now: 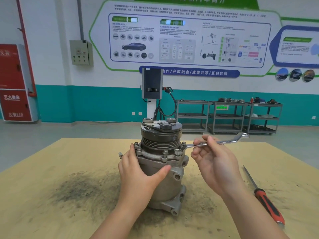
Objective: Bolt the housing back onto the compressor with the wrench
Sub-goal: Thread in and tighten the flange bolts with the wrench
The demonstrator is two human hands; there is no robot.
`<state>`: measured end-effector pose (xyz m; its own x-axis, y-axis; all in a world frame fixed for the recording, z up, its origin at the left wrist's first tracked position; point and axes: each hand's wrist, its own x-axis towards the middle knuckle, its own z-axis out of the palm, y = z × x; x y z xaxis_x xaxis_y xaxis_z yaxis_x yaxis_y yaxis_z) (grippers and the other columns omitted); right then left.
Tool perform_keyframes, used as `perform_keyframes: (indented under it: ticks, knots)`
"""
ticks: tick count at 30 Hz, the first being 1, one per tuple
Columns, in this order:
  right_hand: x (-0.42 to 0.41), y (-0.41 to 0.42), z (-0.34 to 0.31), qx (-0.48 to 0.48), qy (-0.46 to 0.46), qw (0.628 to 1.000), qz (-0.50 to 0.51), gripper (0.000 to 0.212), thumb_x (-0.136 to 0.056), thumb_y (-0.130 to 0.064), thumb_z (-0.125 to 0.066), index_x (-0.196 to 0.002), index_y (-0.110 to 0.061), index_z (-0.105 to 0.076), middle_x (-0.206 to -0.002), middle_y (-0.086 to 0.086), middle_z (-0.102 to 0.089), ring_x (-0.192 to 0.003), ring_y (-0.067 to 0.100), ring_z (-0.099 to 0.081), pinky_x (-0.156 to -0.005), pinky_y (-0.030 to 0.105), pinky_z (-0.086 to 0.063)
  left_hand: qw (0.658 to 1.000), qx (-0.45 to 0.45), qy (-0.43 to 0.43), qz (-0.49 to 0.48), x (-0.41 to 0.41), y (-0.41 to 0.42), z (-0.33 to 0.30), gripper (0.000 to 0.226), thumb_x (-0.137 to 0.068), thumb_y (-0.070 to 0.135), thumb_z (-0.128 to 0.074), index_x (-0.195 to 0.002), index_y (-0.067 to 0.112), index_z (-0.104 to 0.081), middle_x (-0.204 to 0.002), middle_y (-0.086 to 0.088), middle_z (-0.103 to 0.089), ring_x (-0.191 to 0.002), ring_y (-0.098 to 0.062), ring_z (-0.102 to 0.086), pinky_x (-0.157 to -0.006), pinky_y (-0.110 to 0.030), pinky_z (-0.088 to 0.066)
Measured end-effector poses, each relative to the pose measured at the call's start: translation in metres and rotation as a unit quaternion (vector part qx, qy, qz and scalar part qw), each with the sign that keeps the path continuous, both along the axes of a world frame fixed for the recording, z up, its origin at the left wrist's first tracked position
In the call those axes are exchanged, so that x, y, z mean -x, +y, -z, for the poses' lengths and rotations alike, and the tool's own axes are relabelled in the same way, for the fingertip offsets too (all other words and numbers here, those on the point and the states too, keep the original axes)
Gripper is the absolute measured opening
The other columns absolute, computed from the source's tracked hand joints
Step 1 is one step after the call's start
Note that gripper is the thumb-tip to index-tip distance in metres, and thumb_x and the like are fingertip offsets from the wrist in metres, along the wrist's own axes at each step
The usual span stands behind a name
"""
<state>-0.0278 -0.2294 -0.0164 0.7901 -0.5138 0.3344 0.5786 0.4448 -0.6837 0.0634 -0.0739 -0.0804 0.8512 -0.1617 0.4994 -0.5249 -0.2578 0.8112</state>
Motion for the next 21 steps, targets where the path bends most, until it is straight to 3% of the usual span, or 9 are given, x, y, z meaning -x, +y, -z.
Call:
perform_keyframes:
  ticks: [5, 8, 11, 13, 16, 19, 21]
  knots:
    - [-0.009, -0.012, -0.016, 0.024, 0.065, 0.998, -0.009, 0.012, -0.100, -0.003, -0.042, -0.107, -0.009, -0.048, -0.068, 0.008, -0.066, -0.050, 0.017, -0.055, -0.049, 0.026, -0.051, 1.000, -0.003, -0.005, 0.003, -0.002, 0.001, -0.001, 0.141, -0.042, 0.096, -0.052, -0.157, 0.028, -0.007, -0.148, 0.018, -0.022, -0.137, 0.000, -0.013, -0.115, -0.034, -0.021]
    - [-0.005, -0.004, -0.005, 0.080, 0.013, 0.994, 0.076, 0.005, -0.096, -0.012, -0.049, -0.100, -0.012, -0.047, -0.074, 0.009, -0.068, -0.056, 0.018, -0.063, -0.054, 0.024, -0.053, 1.000, -0.009, -0.007, 0.002, -0.004, 0.003, -0.002, 0.141, -0.041, 0.094, -0.050, -0.158, 0.028, -0.006, -0.150, 0.016, -0.022, -0.137, 0.000, -0.012, -0.117, -0.037, -0.021]
    - [0.009, 0.011, 0.017, 0.194, -0.065, 0.962, 0.182, 0.009, -0.090, -0.023, -0.050, -0.093, -0.016, -0.046, -0.086, 0.011, -0.071, -0.071, 0.024, -0.070, -0.064, 0.025, -0.057, 1.000, -0.011, -0.006, 0.008, -0.004, 0.004, -0.004, 0.141, -0.041, 0.094, -0.050, -0.158, 0.027, -0.006, -0.151, 0.014, -0.023, -0.137, 0.000, -0.011, -0.118, -0.039, -0.022]
    - [0.013, 0.022, 0.027, 0.299, -0.115, 0.919, 0.230, 0.006, -0.097, -0.023, -0.045, -0.095, -0.025, -0.050, -0.097, 0.010, -0.070, -0.080, 0.026, -0.071, -0.072, 0.027, -0.057, 1.000, -0.015, -0.005, 0.008, -0.004, 0.005, -0.003, 0.141, -0.041, 0.094, -0.048, -0.158, 0.027, -0.004, -0.151, 0.013, -0.022, -0.137, 0.000, -0.011, -0.119, -0.039, -0.021]
    - [0.013, 0.033, 0.030, 0.465, -0.135, 0.824, 0.296, 0.010, -0.099, -0.033, -0.049, -0.100, -0.038, -0.058, -0.102, -0.006, -0.067, -0.087, 0.015, -0.069, -0.078, 0.026, -0.055, 0.999, -0.033, -0.004, 0.007, -0.005, 0.004, -0.002, 0.141, -0.042, 0.094, -0.047, -0.158, 0.026, -0.004, -0.152, 0.010, -0.022, -0.138, -0.002, -0.010, -0.118, -0.039, -0.021]
    - [0.003, 0.044, 0.029, 0.574, -0.158, 0.720, 0.358, 0.010, -0.095, -0.025, -0.058, -0.096, -0.017, -0.063, -0.097, -0.003, -0.066, -0.091, 0.009, -0.064, -0.079, 0.023, -0.053, 0.999, -0.047, 0.003, 0.009, -0.007, 0.002, -0.005, 0.137, -0.048, 0.092, -0.049, -0.158, 0.021, -0.007, -0.152, 0.002, -0.025, -0.139, -0.014, -0.015, -0.116, -0.042, -0.024]
    - [-0.007, 0.058, 0.028, 0.604, -0.139, 0.685, 0.382, 0.011, -0.088, -0.017, -0.062, -0.088, -0.008, -0.067, -0.090, 0.002, -0.066, -0.082, 0.012, -0.063, -0.070, 0.027, -0.054, 0.999, -0.044, 0.022, -0.004, -0.012, -0.001, -0.009, 0.123, -0.056, 0.073, -0.052, -0.158, 0.017, -0.011, -0.154, -0.008, -0.028, -0.139, -0.024, -0.020, -0.113, -0.040, -0.021]
